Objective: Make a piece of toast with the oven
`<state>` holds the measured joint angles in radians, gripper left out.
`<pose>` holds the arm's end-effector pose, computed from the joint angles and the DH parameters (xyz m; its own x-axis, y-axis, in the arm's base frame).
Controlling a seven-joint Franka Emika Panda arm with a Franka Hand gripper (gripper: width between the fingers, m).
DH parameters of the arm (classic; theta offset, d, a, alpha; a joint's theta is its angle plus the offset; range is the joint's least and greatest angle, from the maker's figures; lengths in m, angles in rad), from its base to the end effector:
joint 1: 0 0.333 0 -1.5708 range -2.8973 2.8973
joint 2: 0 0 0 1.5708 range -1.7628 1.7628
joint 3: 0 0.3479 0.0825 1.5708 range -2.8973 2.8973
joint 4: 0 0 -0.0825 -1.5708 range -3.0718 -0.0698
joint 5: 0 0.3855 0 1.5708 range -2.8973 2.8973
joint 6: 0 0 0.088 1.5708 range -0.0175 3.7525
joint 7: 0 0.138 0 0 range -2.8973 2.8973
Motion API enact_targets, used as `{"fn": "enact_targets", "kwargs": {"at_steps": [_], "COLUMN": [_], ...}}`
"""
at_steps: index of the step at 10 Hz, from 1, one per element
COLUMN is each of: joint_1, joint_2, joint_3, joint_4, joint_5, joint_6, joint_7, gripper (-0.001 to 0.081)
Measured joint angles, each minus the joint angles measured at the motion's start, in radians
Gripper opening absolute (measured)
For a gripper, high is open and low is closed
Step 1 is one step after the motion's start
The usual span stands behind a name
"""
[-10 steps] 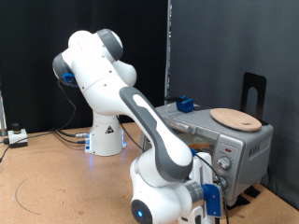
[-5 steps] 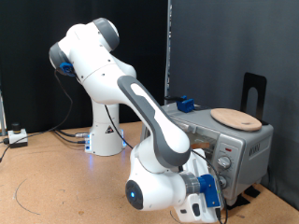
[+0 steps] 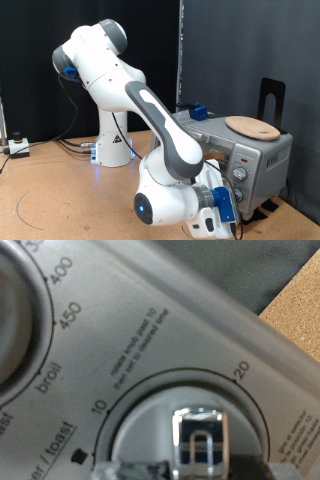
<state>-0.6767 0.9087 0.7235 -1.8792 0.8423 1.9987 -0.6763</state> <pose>0.5948 0.0851 0.1502 0.9775 0.1333 -0.1633 -0.1306 -0.2253 -0.9655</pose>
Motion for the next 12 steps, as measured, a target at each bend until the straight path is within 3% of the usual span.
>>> {"fn": "enact_targets", "kwargs": {"at_steps": [3,4,5,7,8,9,12], "joint_1": [-0.001,-0.001,-0.004,-0.024,-0.04,-0.055,-0.089], "joint_2": [0.0,0.0,-0.001,-0.021,-0.037,-0.057,-0.121], "joint_3": [-0.006,-0.011,-0.017,-0.038,-0.048,-0.055,-0.085], "joint_4": [-0.003,-0.004,-0.003,-0.003,-0.003,-0.006,-0.015], "joint_5": [-0.009,-0.016,-0.028,-0.055,-0.07,-0.086,-0.129], "joint_6": [0.005,-0.001,-0.025,-0.106,-0.145,-0.156,-0.183], "joint_7": [0.005,0.013,0.041,0.131,0.162,0.165,0.18], "gripper": [0.0138,0.0317,0.0317,0.0676,0.0676,0.0777,0.0803]}}
